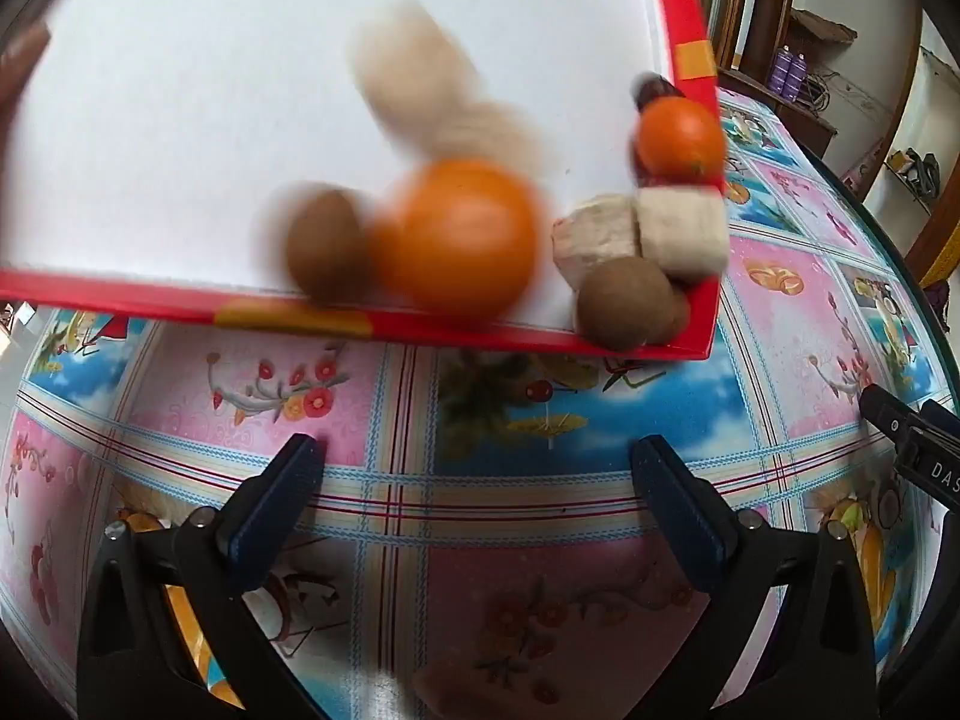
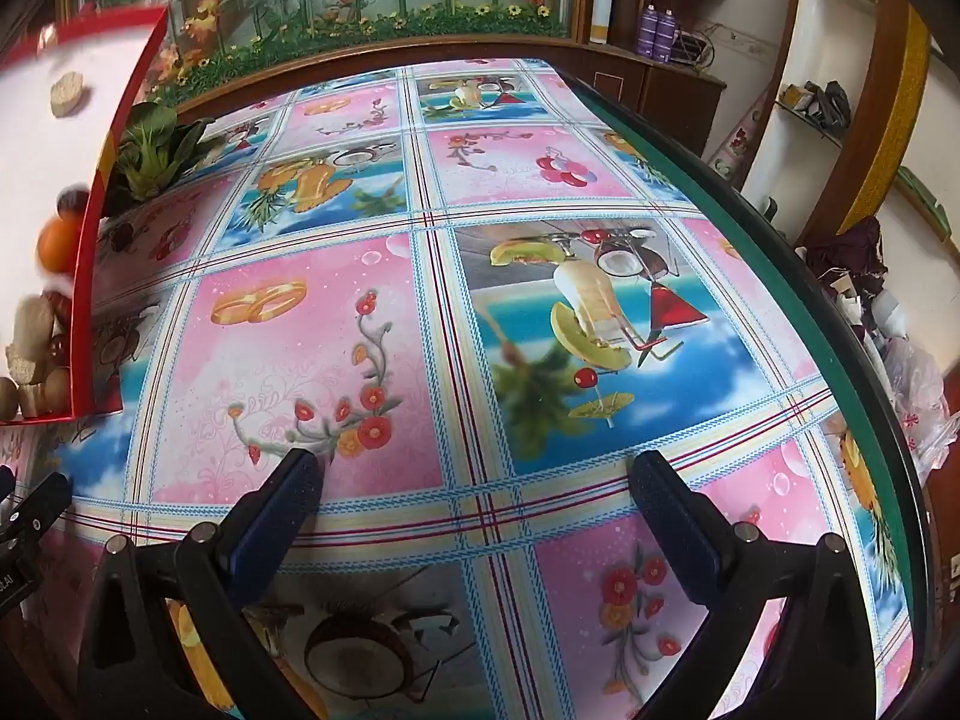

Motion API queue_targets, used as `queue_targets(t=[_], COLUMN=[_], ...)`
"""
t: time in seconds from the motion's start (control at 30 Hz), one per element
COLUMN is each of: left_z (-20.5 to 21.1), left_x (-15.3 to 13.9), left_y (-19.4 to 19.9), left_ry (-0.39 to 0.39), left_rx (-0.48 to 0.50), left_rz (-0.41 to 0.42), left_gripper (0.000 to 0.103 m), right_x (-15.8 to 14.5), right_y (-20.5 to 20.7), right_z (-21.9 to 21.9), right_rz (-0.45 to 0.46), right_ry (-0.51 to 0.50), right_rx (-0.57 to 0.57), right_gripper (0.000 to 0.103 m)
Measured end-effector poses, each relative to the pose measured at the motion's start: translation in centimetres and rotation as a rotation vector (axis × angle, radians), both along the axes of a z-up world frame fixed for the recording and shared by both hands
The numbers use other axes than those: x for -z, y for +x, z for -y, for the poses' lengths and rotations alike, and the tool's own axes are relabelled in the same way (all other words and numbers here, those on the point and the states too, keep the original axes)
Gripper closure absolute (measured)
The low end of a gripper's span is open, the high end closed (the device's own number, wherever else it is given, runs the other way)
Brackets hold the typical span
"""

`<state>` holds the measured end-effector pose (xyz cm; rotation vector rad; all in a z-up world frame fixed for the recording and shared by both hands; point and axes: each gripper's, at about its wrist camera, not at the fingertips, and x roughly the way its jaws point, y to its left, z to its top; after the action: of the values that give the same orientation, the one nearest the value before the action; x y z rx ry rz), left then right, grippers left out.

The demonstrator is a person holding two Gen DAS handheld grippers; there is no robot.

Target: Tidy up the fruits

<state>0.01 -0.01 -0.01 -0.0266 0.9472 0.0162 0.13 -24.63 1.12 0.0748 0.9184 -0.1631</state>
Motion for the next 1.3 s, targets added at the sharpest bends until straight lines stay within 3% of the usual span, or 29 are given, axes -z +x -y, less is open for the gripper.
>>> queue_targets(t=[1.3], left_z=[0.12], left_x=[-0.31], left_y=[0.13], left_ry=[0.002], left_rx=[0.006], left_rz=[0.001], left_gripper=[0.0], right_x=[-0.01], right_y=[0.0], right_z=[0.07], right_rz=[0.0], right_ry=[0.001], right_rx=[0.0], right_gripper=[0.0])
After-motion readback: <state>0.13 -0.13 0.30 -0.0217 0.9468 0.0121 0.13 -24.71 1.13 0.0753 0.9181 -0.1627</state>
